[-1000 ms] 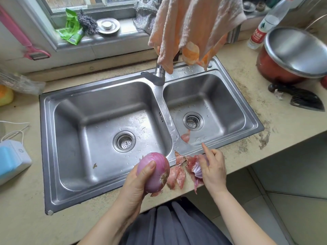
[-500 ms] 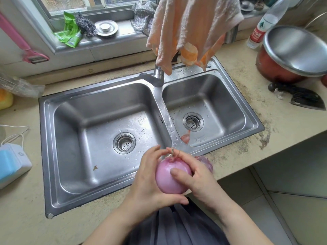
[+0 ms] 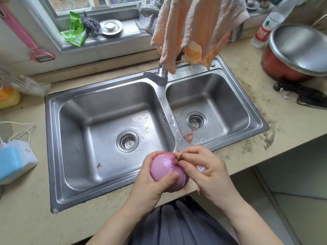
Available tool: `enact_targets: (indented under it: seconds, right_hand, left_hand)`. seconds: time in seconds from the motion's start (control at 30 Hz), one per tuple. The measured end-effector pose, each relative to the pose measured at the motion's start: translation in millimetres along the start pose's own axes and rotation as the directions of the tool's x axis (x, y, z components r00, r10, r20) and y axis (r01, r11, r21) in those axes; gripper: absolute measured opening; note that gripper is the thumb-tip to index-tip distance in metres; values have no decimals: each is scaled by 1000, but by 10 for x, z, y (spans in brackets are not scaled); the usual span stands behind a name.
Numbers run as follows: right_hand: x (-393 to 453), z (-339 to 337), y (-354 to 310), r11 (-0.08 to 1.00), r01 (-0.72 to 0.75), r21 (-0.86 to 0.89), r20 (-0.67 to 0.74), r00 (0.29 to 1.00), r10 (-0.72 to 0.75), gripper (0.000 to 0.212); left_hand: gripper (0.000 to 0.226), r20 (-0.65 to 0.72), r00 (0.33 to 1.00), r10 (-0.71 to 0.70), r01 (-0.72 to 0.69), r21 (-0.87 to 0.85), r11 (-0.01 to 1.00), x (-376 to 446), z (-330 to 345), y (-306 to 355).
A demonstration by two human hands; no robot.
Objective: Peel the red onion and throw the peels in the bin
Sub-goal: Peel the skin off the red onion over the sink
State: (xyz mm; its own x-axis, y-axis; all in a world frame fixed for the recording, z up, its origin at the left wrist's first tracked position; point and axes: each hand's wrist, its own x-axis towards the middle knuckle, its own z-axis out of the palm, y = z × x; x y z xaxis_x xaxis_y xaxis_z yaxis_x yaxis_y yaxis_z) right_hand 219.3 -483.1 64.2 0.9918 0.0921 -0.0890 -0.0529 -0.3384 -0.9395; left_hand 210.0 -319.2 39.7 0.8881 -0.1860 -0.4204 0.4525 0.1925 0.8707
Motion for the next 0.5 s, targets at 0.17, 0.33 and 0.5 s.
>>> enact_targets:
  seconds: [0.17, 0.33, 0.5]
  right_hand:
    - [17, -103, -97, 995, 33, -89, 30, 999, -31, 15]
    - [32, -105, -134, 993, 36, -115, 6, 999, -35, 14]
    - [19, -68, -120, 998, -36, -45, -62, 998, 33, 20]
  left_hand:
    - [49, 0, 1000, 24, -24, 0, 1000, 8, 5, -12]
    - [51, 3, 998, 57, -57, 35, 998, -5, 1, -27]
    - [48, 7, 991, 131, -131, 123, 984, -17, 29, 20]
